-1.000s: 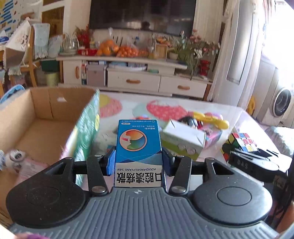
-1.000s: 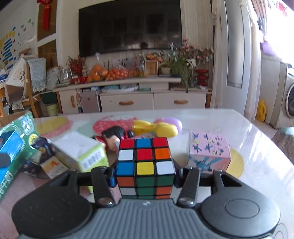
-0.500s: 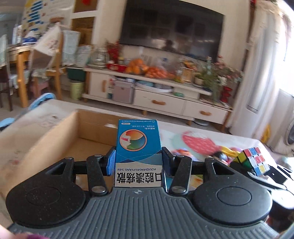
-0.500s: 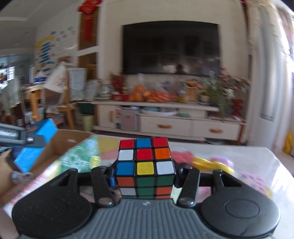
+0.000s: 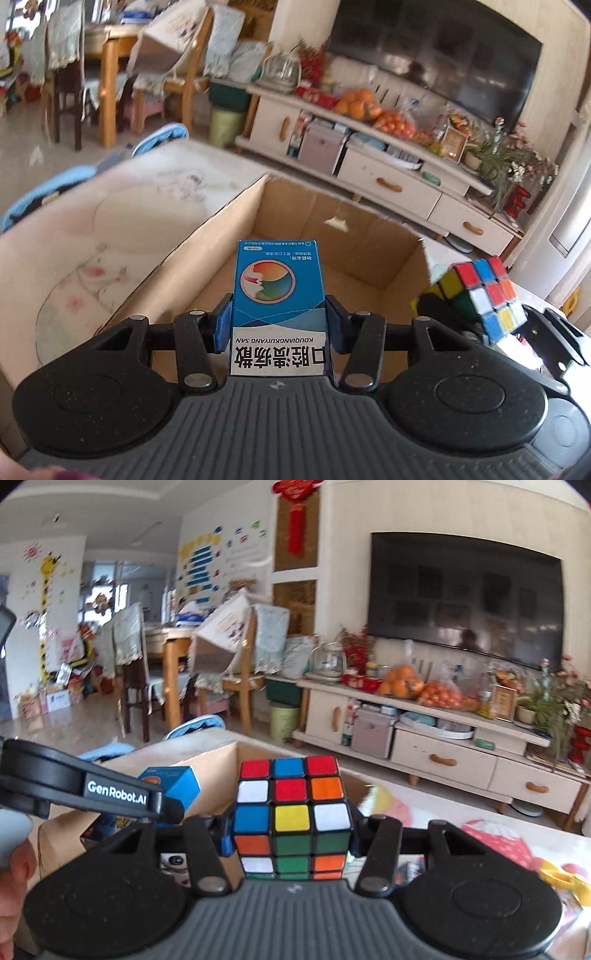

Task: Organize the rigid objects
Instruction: 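Lift both held objects into the cardboard box and open both tools, then withdraw both open tools from the cardboard box back over the table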

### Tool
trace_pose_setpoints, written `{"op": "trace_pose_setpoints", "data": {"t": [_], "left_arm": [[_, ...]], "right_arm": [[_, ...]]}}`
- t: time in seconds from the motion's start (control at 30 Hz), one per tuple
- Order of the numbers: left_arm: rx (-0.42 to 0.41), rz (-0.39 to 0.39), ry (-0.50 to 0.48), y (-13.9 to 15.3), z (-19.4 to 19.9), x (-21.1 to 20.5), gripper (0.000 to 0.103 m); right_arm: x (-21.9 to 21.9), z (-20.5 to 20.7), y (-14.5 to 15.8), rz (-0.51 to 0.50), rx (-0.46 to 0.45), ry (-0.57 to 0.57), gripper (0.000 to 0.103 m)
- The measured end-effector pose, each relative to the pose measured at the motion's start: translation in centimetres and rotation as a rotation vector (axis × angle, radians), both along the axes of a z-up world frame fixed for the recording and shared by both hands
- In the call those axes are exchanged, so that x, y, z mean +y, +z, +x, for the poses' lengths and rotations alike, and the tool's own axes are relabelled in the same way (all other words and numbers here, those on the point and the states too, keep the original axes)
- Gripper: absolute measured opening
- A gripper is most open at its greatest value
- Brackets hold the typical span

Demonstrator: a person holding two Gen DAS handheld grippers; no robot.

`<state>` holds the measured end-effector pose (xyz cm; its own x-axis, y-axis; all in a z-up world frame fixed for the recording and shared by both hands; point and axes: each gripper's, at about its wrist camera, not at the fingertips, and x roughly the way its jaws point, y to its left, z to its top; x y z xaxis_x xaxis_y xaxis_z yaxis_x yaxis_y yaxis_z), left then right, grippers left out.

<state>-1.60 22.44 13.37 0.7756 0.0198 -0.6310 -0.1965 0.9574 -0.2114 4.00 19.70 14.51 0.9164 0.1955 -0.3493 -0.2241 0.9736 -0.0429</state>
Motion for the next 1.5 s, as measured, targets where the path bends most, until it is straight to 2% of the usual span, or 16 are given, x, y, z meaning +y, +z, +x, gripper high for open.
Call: {"op": "trace_pose_setpoints", "data": {"t": [0.27, 0.37, 0.43, 0.47, 0.5, 0.63, 0.77, 0.9, 1.5], "left_arm": [[0.076, -0.024, 0.053, -0.5, -0.2, 1.1, 0.061], [0.075, -0.025, 0.073, 0.0, -0.5, 1.1, 0.064], [0.063, -0.011, 0.080, 0.0, -0.6, 1.0, 0.073], [0.054, 0.002, 0.085, 0.2, -0.7, 0.9, 0.084], [0.042, 0.015, 0.088, 0.3, -0.9, 0.7, 0.089], [0.004, 0.055, 0.080, 0.6, -1.3, -0.1, 0.096], [-0.016, 0.093, 0.065, 0.5, -1.7, -0.7, 0.098], [-0.017, 0.105, 0.051, 0.3, -1.8, -0.9, 0.099], [-0.060, 0.168, -0.068, 0.3, -2.5, -1.8, 0.103]], "right_arm": [[2.3, 1.2, -1.6, -0.042, 0.051, 0.041, 0.053], [2.7, 0.8, -1.8, -0.053, 0.043, 0.030, 0.065], [2.6, 0.5, -1.7, -0.043, 0.034, 0.028, 0.069], [2.6, 0.4, -1.7, -0.046, 0.030, 0.021, 0.069], [2.6, 0.1, -1.6, -0.050, 0.024, 0.013, 0.069], [2.3, -1.3, -1.4, -0.061, -0.008, -0.018, 0.076], [1.4, -3.1, -1.4, -0.069, -0.040, -0.072, 0.082], [0.3, -4.6, -1.7, -0.055, -0.047, -0.117, 0.093], [-3.9, -7.2, -3.5, 0.003, -0.028, -0.210, 0.093]]}}
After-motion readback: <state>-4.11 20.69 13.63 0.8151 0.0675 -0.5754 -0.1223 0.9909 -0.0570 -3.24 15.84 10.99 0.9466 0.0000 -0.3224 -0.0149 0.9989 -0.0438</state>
